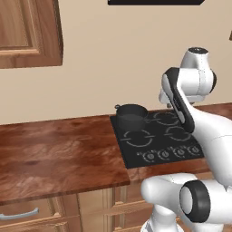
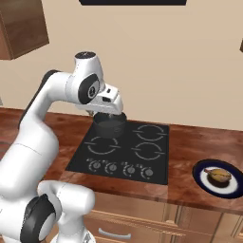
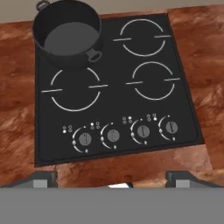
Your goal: Retrieve the frozen meat and place it in the pot on a burner. Then turn the burner on.
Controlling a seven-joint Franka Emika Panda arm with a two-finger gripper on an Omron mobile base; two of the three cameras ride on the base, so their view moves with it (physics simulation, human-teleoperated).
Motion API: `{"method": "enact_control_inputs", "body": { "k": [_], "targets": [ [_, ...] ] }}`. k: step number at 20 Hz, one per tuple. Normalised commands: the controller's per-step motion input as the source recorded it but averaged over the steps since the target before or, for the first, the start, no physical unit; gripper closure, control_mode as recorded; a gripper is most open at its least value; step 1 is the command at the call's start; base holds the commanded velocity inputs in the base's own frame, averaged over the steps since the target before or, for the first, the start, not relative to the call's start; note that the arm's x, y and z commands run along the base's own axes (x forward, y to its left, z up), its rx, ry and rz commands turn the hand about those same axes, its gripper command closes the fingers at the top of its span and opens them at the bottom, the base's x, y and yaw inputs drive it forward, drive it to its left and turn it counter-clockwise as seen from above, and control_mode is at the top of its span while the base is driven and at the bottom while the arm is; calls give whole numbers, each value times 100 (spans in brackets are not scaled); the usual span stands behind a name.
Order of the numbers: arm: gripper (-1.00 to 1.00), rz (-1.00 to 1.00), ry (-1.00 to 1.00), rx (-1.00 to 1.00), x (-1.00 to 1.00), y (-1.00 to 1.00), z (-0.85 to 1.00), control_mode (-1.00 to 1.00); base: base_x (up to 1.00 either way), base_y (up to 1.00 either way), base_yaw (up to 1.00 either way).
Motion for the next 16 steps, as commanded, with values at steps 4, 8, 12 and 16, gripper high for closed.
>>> {"method": "enact_control_inputs", "body": {
  "k": [4,8,12,16],
  "targets": [
    [-100,-28,7,0,-16,-100,0,-100,0,0,0],
    [-100,-32,0,0,-11,-100,-1,-100,0,0,0],
    [-100,-26,2,0,1,-100,-18,-100,0,0,0],
    [-100,4,0,3,31,-100,-10,-100,0,0,0]
  ]
}}
